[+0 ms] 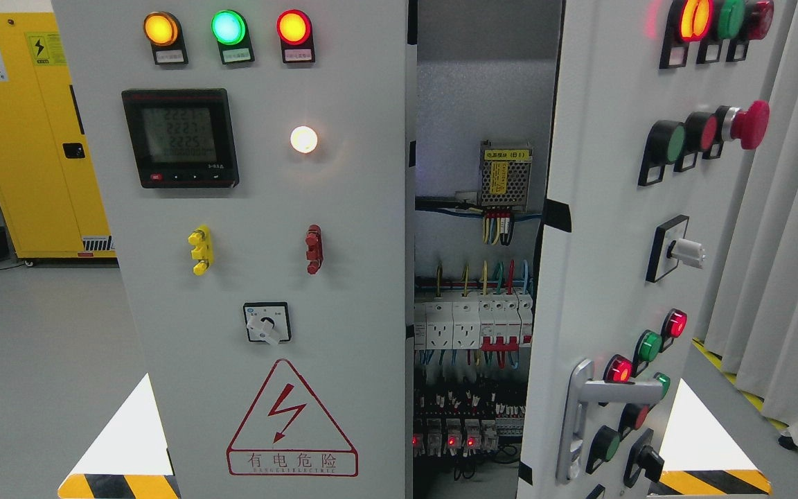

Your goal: Open door with both hands

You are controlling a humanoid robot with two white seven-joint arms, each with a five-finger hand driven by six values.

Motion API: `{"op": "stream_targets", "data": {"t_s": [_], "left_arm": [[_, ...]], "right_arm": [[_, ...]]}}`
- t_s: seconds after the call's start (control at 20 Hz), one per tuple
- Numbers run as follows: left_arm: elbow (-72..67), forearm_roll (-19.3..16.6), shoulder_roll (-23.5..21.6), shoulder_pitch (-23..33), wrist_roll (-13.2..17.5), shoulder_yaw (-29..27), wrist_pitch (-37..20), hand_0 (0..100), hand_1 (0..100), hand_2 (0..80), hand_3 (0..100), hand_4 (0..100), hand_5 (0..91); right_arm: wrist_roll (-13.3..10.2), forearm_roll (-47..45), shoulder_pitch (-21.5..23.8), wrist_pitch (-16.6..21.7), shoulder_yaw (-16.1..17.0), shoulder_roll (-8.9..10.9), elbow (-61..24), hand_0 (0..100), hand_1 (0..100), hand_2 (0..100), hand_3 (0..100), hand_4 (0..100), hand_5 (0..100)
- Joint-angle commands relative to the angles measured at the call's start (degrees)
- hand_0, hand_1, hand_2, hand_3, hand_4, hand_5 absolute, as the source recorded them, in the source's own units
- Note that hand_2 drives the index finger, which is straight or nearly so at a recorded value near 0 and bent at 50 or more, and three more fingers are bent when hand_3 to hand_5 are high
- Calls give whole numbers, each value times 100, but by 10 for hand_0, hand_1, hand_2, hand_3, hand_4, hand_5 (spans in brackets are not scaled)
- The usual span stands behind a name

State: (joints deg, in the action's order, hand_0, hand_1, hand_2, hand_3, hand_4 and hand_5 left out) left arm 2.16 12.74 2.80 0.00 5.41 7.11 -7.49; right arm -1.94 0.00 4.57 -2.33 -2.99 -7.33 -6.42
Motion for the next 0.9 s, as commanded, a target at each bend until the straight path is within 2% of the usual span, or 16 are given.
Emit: {"op": "stream_targets", "data": {"t_s": [0.0,0.4,0.65,0.85], "left_arm": [[4,0,1,79,-13,1,2,0,0,0,0,0,0],[283,9,-16,123,-4,-17,-86,0,0,0,0,0,0],[2407,0,-384,641,66,1,-130,0,0,0,0,0,0],[4236,-9,-596,1142,242,-17,-130,0,0,0,0,0,0]], "right_arm": [[1,97,0,-5,0,3,0,215,84,0,0,0,0],[1,97,0,-5,0,-6,0,214,83,0,0,0,0],[1,97,0,-5,0,3,0,215,82,0,0,0,0],[1,97,0,-5,0,3,0,216,81,0,0,0,0]]}}
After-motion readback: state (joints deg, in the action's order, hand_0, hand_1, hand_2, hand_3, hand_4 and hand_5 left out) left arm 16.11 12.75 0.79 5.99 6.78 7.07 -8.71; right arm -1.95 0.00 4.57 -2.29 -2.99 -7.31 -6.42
